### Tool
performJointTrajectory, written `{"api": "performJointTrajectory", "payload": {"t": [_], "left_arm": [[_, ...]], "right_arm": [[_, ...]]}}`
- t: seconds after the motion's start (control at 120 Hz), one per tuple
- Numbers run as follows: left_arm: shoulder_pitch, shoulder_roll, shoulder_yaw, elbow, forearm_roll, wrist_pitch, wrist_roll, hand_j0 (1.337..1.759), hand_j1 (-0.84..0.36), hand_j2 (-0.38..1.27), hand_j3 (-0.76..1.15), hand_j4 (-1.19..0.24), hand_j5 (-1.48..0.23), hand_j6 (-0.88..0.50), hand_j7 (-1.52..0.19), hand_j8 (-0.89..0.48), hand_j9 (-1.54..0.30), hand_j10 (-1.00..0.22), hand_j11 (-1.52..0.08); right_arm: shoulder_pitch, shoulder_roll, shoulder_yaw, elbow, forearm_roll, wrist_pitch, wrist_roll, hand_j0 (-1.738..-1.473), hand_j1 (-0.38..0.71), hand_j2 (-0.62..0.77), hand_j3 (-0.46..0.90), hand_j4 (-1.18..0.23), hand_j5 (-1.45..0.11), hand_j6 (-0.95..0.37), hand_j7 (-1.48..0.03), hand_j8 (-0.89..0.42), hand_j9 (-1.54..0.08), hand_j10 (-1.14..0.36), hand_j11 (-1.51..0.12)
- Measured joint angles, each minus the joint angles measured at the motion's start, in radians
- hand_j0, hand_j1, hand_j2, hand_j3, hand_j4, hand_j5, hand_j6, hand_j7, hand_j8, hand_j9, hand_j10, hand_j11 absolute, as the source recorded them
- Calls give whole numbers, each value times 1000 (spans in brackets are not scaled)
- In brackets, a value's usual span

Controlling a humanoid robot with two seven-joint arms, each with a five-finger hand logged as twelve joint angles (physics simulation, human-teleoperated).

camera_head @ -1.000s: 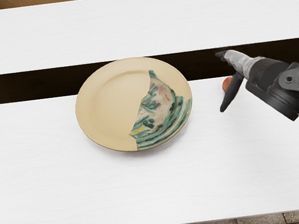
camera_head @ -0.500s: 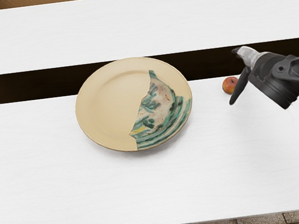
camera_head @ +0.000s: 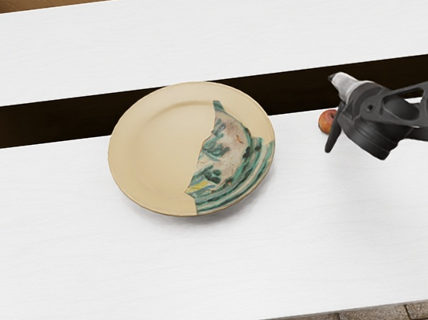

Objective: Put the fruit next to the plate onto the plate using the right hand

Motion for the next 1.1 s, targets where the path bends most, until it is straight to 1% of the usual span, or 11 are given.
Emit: {"api": "performJointTrajectory", "payload": {"t": [0.217, 0.433, 0.55, 0.7, 1.1], "left_arm": [[0, 0, 0, 0, 0, 0, 0, 1658, 60, 48, 0, -241, -313, -241, -313, -241, -313, -241, -313], [0, 0, 0, 0, 0, 0, 0, 1658, 60, 48, 0, -241, -313, -241, -313, -241, -313, -241, -313], [0, 0, 0, 0, 0, 0, 0, 1658, 60, 48, 0, -241, -313, -241, -313, -241, -313, -241, -313], [0, 0, 0, 0, 0, 0, 0, 1658, 60, 48, 0, -241, -313, -241, -313, -241, -313, -241, -313], [0, 0, 0, 0, 0, 0, 0, 1658, 60, 48, 0, -241, -313, -241, -313, -241, -313, -241, -313]], "right_arm": [[-20, 31, -3, -67, 3, 0, 0, -1658, -286, -10, 0, -54, -70, -55, -69, -55, -70, -54, -70], [-44, 48, -3, -112, 7, 0, 0, -1658, -176, -28, 0, -145, -188, -146, -188, -146, -188, -146, -188], [-65, 77, -2, -156, 8, 0, 0, -1658, -133, -35, 0, -181, -235, -182, -235, -182, -235, -181, -235], [-80, 118, -3, -210, 9, 0, 0, -1658, -104, -40, 0, -206, -267, -207, -266, -207, -267, -206, -267], [-118, 156, -4, -297, 8, 0, 0, -1658, -40, -50, 0, -259, -336, -260, -336, -260, -336, -259, -336]]}}
